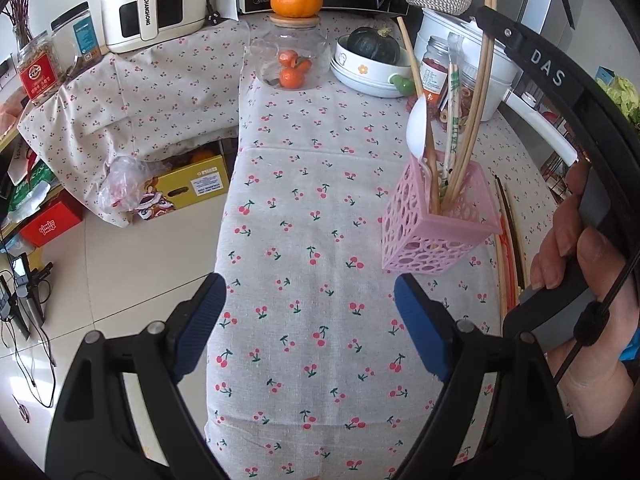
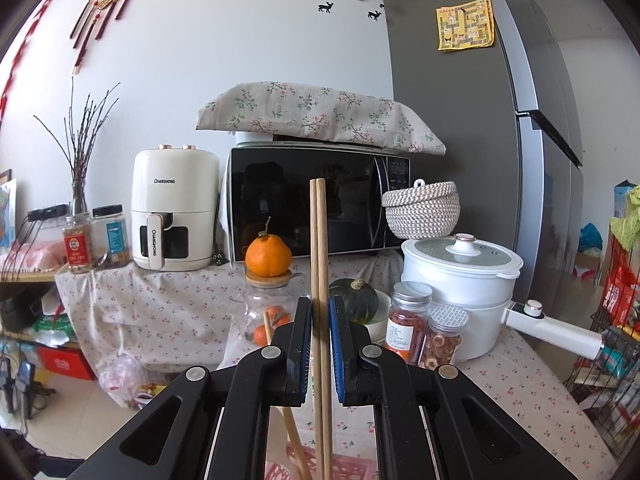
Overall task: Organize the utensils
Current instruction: 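Carry the wooden chopstick with the right tool toward the pink holder, then open the right tool to drop the wooden chopstick into the pink holder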
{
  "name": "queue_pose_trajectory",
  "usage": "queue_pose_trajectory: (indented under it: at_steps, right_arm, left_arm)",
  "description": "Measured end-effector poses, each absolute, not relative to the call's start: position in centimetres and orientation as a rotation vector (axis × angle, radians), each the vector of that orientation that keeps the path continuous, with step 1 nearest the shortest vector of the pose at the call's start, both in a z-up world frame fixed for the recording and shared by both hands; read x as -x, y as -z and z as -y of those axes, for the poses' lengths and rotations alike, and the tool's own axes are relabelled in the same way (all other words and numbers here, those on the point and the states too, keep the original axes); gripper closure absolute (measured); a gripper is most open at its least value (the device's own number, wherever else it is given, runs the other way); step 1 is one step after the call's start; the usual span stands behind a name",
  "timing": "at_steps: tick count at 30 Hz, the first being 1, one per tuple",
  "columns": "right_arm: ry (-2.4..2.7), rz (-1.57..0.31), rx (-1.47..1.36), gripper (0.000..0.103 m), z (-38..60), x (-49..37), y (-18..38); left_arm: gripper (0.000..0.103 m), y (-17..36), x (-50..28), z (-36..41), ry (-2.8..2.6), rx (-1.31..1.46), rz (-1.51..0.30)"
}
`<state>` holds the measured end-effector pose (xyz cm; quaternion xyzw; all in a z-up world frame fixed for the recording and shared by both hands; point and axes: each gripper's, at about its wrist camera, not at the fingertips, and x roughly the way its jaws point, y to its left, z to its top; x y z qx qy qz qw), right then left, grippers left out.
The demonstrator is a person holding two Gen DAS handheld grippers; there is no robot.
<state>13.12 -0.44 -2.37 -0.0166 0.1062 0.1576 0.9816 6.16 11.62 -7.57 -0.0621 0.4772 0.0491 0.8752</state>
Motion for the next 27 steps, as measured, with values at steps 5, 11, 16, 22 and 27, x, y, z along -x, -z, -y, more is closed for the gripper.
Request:
queue_pose_trajectory:
  at_steps: [5, 11, 16, 22, 27]
  right_arm:
    - [-0.315, -0.247, 0.041, 0.068, 0.7, -12.4, 1.8]
    - [-0.303, -0.314, 0.04, 0.053, 1.7, -12.1, 0.7]
    - [-0.271, -0.389, 0.029, 0.032, 3.5, -11.7, -0.3]
    - [-0.221, -0.492, 0.044, 0.021, 6.0, -11.7, -0.6]
    - [-0.19, -0.568, 0.031, 0.017, 8.2, -12.0, 0.0]
  left_arm:
    - [0.017, 7.5, -6.1, -11.5, -0.1, 0.126, -0.996]
    - [0.017, 7.2, -6.0, -11.1, -0.095, 0.123, -0.991]
    - [0.017, 6.8, -6.0, -10.4, -0.092, 0.115, -0.98]
    - [0.017, 6.6, -6.0, -8.9, -0.079, 0.084, -0.976]
    - [0.017, 6.6, -6.2, -7.5, -0.067, 0.056, -0.977]
